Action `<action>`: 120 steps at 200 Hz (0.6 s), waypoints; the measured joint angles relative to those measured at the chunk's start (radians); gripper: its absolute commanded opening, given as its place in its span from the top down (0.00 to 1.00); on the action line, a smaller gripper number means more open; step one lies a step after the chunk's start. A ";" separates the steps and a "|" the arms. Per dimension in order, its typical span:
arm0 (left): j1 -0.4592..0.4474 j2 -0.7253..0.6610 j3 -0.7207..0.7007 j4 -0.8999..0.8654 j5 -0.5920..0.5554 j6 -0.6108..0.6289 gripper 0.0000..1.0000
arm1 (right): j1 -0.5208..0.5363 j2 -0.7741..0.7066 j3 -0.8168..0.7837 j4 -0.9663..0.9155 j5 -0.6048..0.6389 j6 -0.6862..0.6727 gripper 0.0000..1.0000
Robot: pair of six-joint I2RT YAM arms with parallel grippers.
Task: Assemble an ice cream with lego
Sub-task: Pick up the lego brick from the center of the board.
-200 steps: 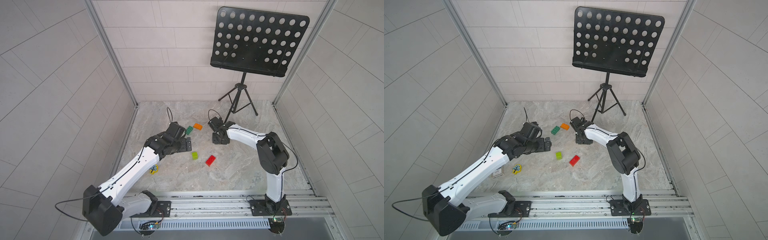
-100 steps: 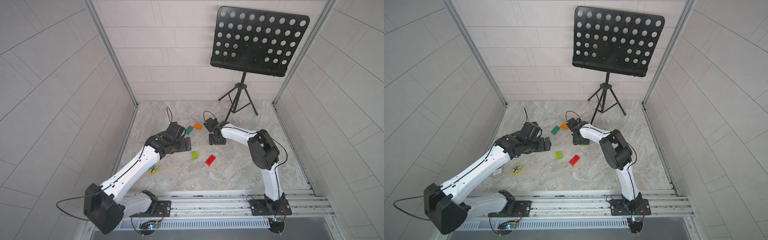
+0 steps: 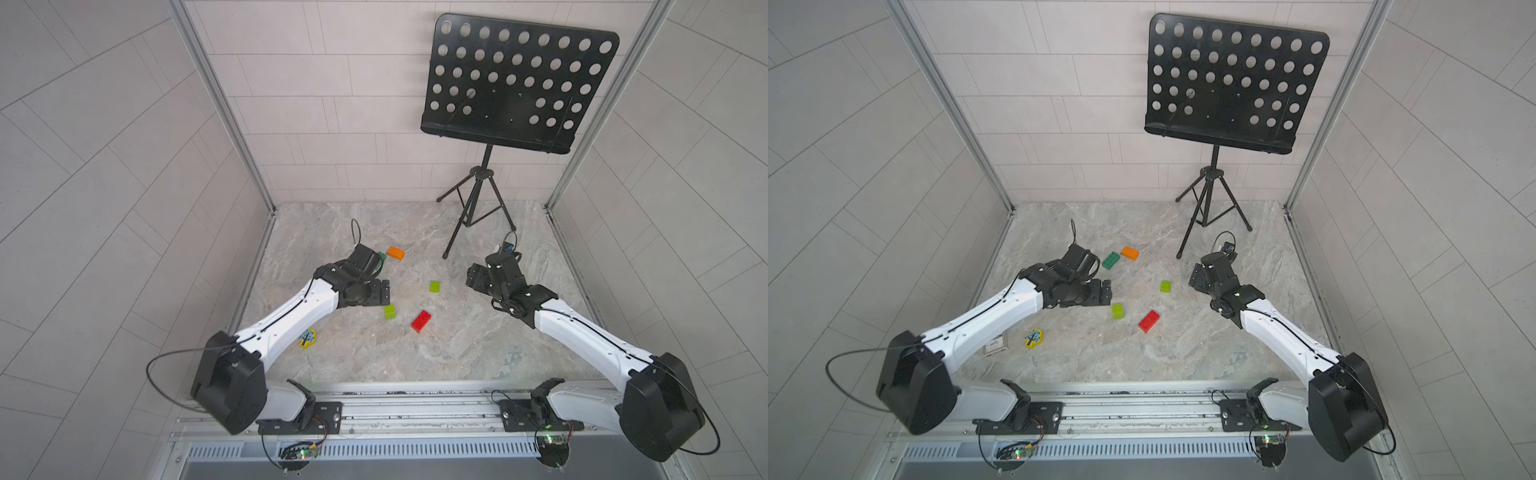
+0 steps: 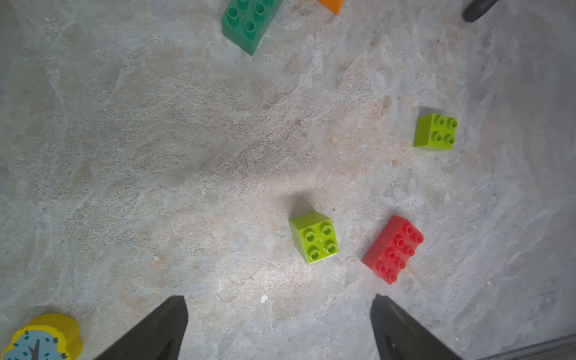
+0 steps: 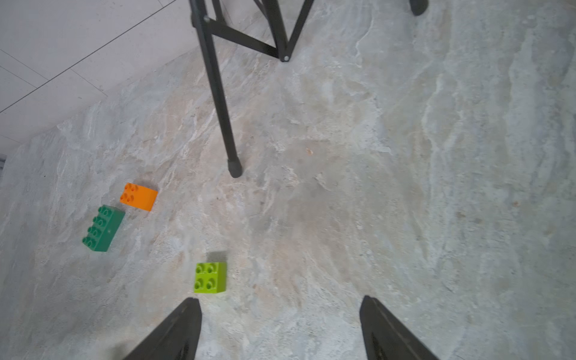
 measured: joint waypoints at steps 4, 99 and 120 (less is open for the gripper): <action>-0.010 0.019 0.020 -0.005 -0.001 0.002 0.01 | -0.006 -0.017 -0.038 0.026 0.010 0.000 0.13; -0.216 0.682 0.719 -0.131 0.019 0.116 0.17 | -0.244 -0.003 -0.219 0.164 0.087 0.059 0.13; -0.227 0.799 0.851 -0.185 -0.006 0.134 0.21 | -0.244 0.010 -0.214 0.163 0.069 0.058 0.14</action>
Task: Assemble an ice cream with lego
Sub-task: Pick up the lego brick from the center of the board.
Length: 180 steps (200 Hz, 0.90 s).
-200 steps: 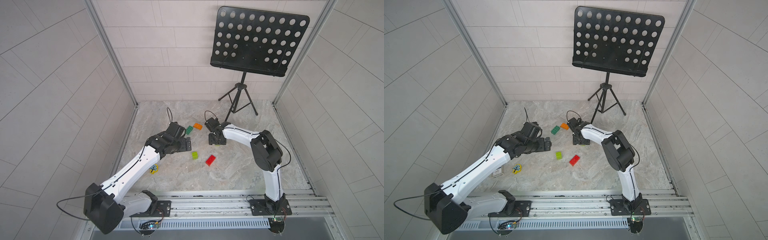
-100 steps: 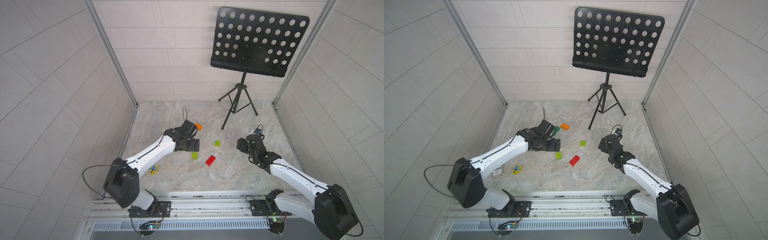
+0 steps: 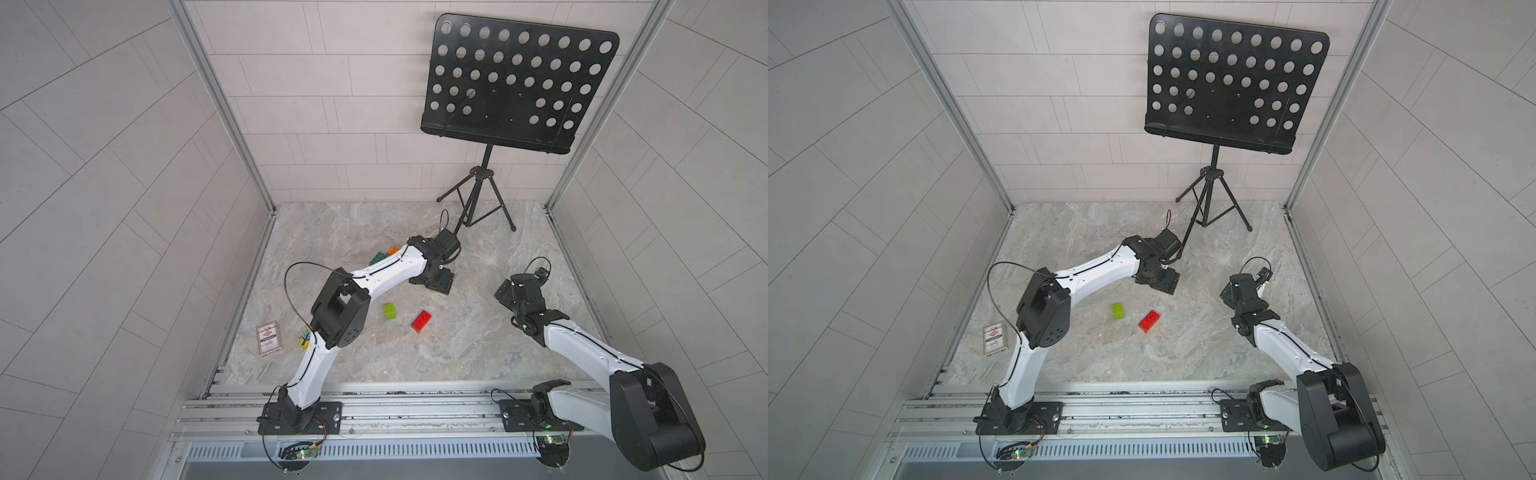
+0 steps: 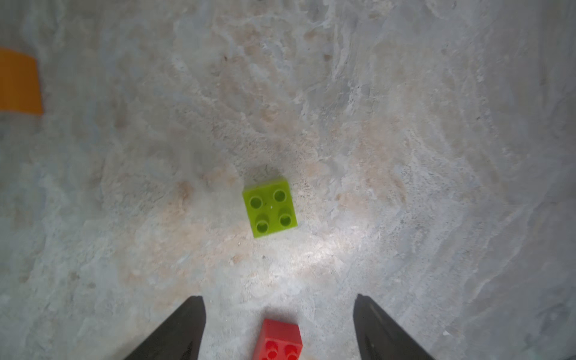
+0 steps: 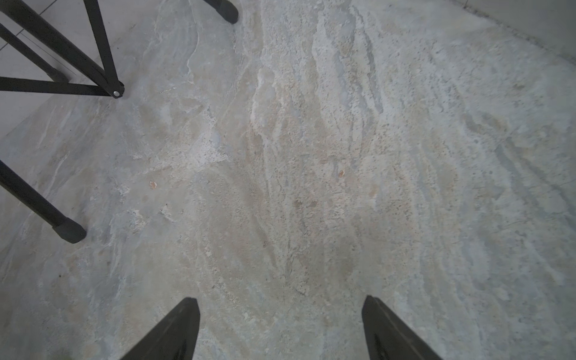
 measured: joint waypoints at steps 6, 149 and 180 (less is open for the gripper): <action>-0.001 0.027 0.029 -0.014 -0.009 0.002 0.21 | 0.000 0.003 0.002 0.000 -0.004 0.000 0.14; -0.011 0.200 0.227 -0.114 -0.094 -0.068 0.33 | 0.000 0.058 0.037 0.006 -0.058 -0.021 0.20; -0.013 0.207 0.228 -0.106 -0.080 -0.098 0.34 | 0.000 0.069 0.047 0.005 -0.069 -0.026 0.21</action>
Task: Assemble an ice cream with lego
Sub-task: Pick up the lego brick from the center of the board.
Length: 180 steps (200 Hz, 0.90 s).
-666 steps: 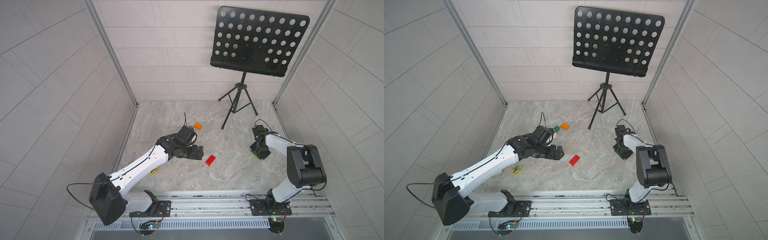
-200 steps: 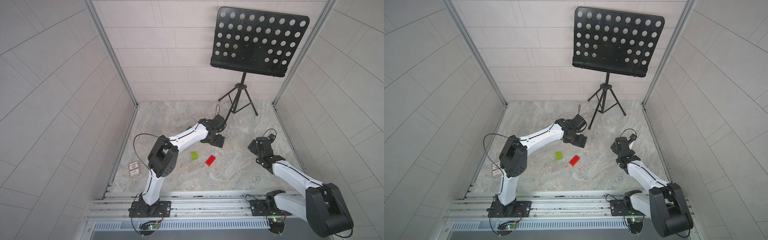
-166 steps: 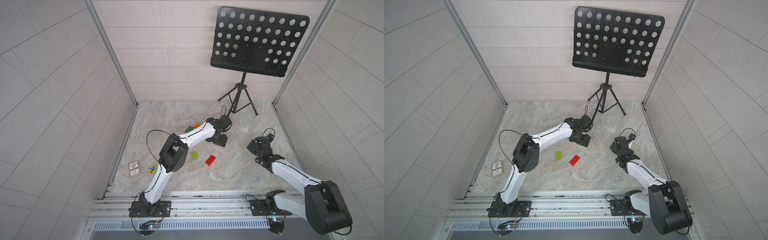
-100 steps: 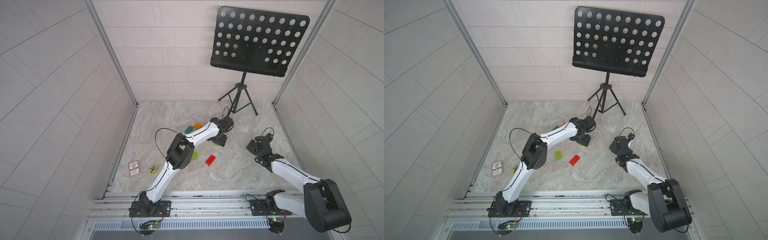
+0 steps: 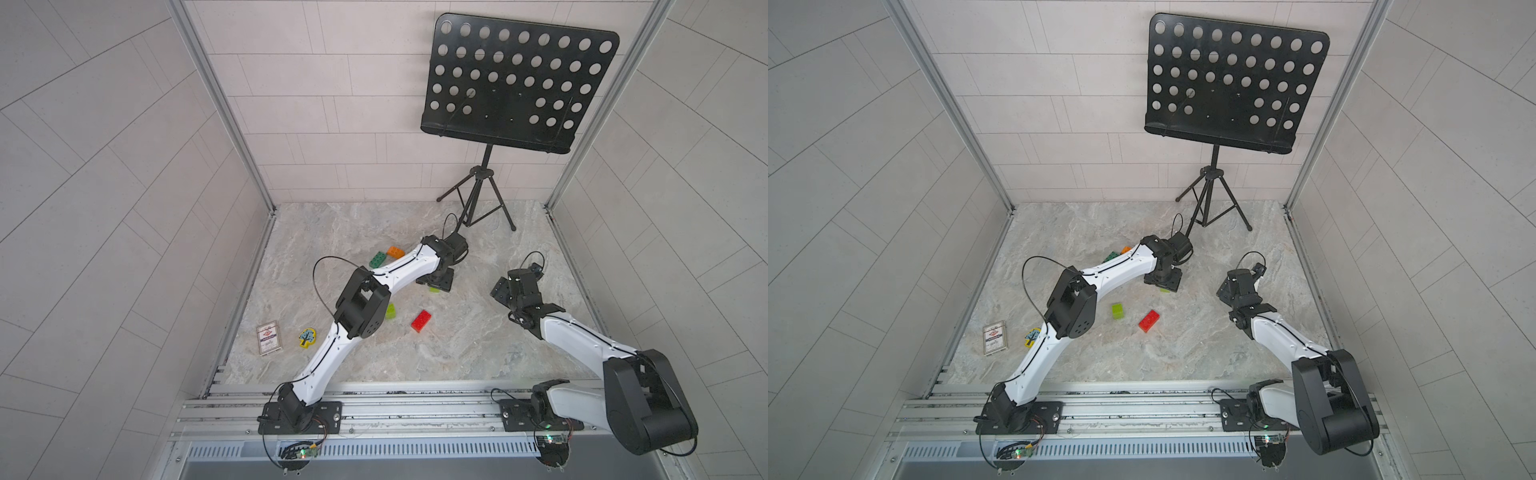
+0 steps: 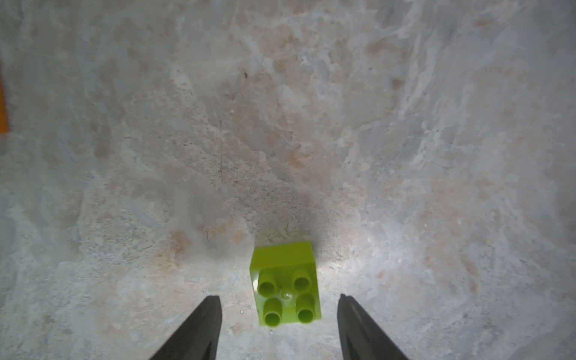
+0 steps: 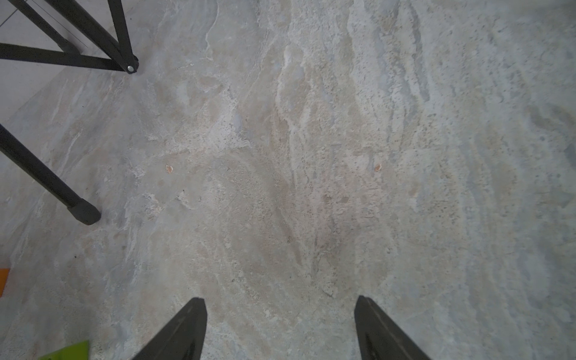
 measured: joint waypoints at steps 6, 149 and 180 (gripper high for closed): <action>0.000 0.002 0.000 0.001 0.000 -0.003 0.35 | 0.000 0.001 0.001 0.000 -0.002 -0.001 0.21; -0.001 0.048 0.034 0.008 0.007 -0.051 0.67 | 0.000 0.001 0.002 -0.006 -0.005 -0.027 0.31; -0.001 0.047 0.034 0.008 0.009 -0.047 0.76 | 0.001 0.002 0.003 -0.005 -0.012 -0.031 0.32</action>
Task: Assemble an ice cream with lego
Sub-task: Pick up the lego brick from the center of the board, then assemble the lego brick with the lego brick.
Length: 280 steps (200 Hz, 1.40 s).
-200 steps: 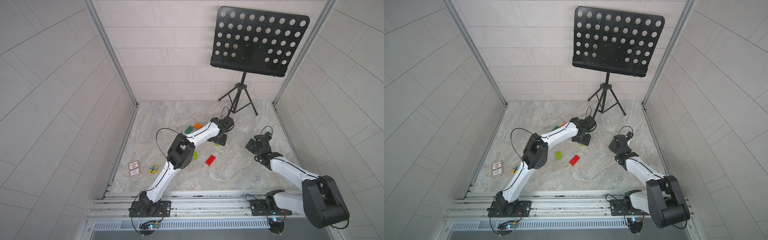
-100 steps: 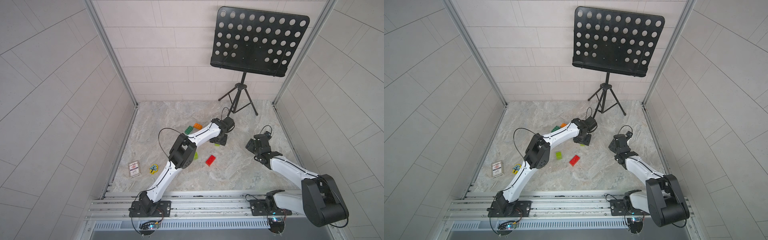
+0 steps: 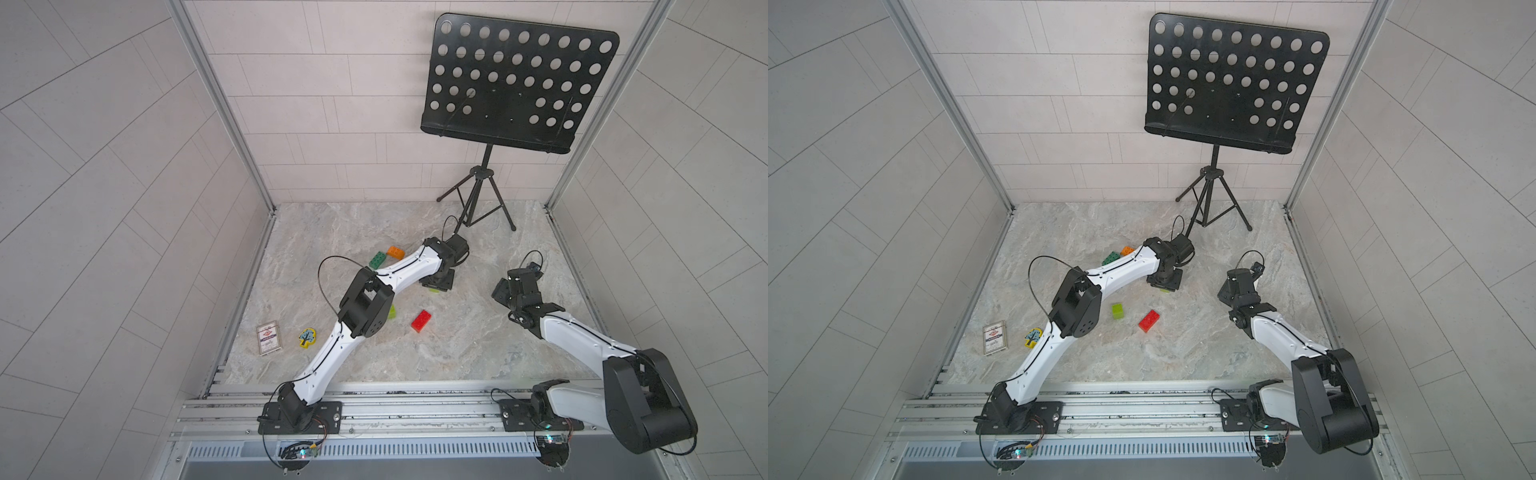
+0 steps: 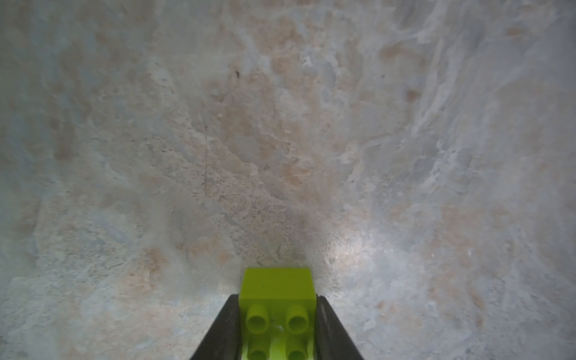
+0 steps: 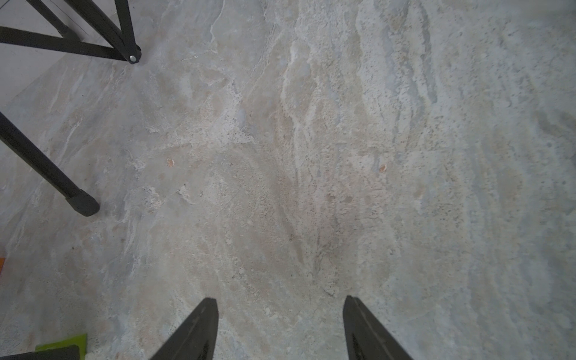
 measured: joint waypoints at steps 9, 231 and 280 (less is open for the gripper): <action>0.000 -0.004 -0.002 0.000 0.002 0.001 0.77 | 0.000 0.002 0.001 0.001 -0.007 -0.003 0.32; 0.250 -0.877 -1.040 0.191 0.241 -0.324 0.78 | 0.369 0.502 0.395 0.113 -0.832 -0.296 0.92; 0.249 -0.826 -1.039 0.219 0.250 -0.320 0.78 | 0.424 0.565 0.455 0.026 -0.938 -0.341 0.99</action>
